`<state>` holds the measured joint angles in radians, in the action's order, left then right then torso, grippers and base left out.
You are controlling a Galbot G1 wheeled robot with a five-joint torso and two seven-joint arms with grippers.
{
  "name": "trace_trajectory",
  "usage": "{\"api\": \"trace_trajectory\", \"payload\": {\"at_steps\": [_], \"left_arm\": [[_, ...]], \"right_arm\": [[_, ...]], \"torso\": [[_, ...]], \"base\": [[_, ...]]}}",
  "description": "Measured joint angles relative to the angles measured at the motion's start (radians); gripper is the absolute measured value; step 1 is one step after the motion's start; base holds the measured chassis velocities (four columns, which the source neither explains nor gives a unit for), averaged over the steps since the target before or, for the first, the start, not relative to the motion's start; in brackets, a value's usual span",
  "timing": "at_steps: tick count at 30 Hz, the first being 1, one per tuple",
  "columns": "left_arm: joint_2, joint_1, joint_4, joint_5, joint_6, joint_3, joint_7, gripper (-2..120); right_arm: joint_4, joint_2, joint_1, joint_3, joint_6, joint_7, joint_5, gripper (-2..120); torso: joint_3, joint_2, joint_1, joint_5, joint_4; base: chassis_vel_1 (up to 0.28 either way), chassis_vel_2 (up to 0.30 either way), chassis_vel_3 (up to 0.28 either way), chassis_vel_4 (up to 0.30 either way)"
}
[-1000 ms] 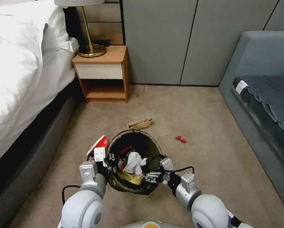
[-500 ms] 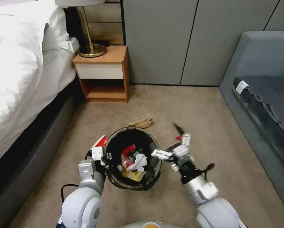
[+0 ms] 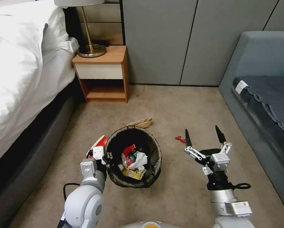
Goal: Pick up the trash bin, then pick up the garbage from the floor and place it into the trash bin.
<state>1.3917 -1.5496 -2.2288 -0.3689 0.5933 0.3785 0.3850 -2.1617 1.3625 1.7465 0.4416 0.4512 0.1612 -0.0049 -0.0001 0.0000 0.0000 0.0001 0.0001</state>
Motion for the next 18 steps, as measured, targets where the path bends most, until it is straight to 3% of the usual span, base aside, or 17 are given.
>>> {"api": "trace_trajectory", "payload": {"at_steps": [6,18], "left_arm": [[-0.004,-0.002,-0.006,-0.005,-0.001,0.004,0.001,0],[-0.004,-0.014,-0.021,-0.001,-0.001,0.002,0.002,0]], "right_arm": [[0.045,0.019,-0.005,0.009,0.049,0.016,0.013,100],[0.074,0.012,-0.032,0.029,0.050,0.022,0.018,100]], "torso": [[0.000,0.000,0.000,-0.0001,-0.0001],[0.000,0.000,0.000,-0.0001,-0.0001]], "base": [[0.000,0.000,0.000,0.000],[0.000,0.000,0.000,0.000]]}}
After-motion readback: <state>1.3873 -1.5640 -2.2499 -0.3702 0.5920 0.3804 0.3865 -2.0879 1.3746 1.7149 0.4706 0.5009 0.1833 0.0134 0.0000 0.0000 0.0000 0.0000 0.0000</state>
